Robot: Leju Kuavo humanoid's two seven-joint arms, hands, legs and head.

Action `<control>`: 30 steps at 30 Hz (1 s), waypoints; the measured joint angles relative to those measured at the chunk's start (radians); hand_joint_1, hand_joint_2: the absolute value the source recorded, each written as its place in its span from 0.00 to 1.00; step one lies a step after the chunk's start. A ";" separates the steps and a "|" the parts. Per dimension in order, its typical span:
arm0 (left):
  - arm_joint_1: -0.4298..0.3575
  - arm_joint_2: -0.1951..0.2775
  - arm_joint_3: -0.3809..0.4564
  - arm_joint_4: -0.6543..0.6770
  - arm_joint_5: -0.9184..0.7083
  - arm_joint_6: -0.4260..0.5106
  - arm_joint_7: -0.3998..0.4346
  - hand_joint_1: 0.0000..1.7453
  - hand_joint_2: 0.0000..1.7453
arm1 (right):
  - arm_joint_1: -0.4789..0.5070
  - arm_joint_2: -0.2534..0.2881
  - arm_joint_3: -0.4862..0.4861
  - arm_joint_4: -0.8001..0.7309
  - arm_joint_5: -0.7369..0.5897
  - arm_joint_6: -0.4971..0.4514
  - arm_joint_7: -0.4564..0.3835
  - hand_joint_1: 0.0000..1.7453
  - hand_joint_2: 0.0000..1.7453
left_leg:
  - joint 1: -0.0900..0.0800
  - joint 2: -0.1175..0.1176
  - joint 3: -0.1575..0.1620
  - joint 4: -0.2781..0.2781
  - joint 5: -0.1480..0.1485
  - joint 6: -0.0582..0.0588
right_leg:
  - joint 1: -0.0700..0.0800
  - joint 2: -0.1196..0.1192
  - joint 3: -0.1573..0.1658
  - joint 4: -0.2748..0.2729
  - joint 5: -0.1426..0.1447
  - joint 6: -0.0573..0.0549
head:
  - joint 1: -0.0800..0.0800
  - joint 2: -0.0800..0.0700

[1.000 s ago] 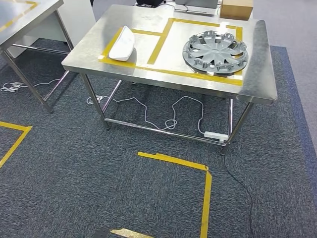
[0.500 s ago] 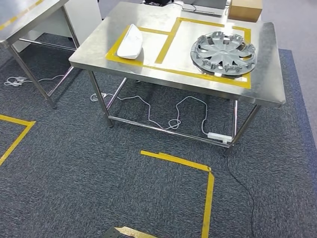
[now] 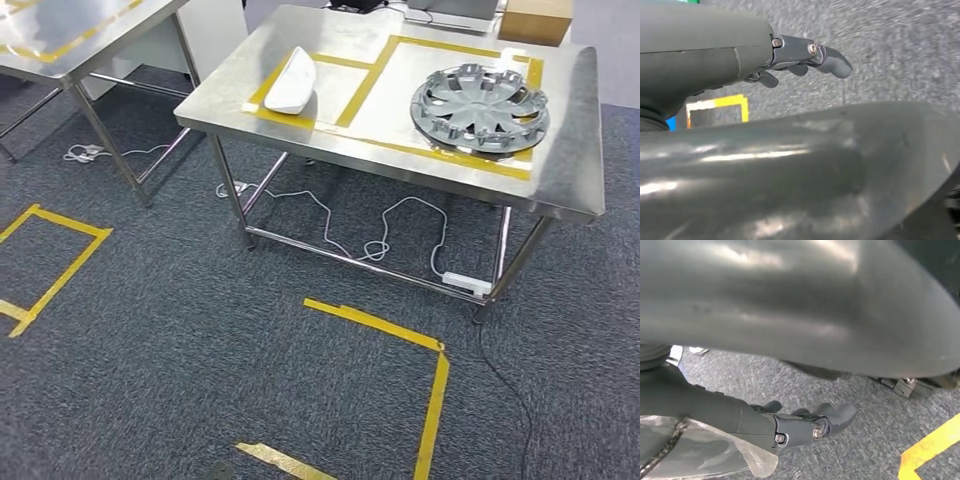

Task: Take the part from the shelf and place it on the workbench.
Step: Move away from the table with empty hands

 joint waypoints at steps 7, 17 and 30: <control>0.006 0.009 0.008 0.000 -0.006 0.001 0.036 0.00 0.00 | -0.003 0.012 0.011 0.000 0.025 0.004 -0.011 0.00 0.00 | -0.009 0.079 0.127 -0.145 0.058 0.016 | 0.010 -0.082 0.003 0.005 -0.007 0.010 | -0.001 0.000; 0.012 -0.007 0.042 0.000 0.017 0.047 0.052 0.00 0.00 | -0.008 0.014 0.052 0.001 0.082 0.030 -0.017 0.00 0.00 | -0.009 0.004 0.127 -0.194 0.070 0.062 | 0.006 0.016 -0.137 0.296 -0.152 0.045 | 0.009 0.000; 0.012 -0.033 0.083 0.000 0.034 0.072 0.044 0.00 0.00 | 0.002 -0.001 0.107 0.000 0.148 0.065 -0.018 0.00 0.00 | -0.004 -0.007 0.042 -0.037 -0.008 0.006 | -0.005 0.033 -0.013 0.006 0.007 0.007 | -0.008 0.000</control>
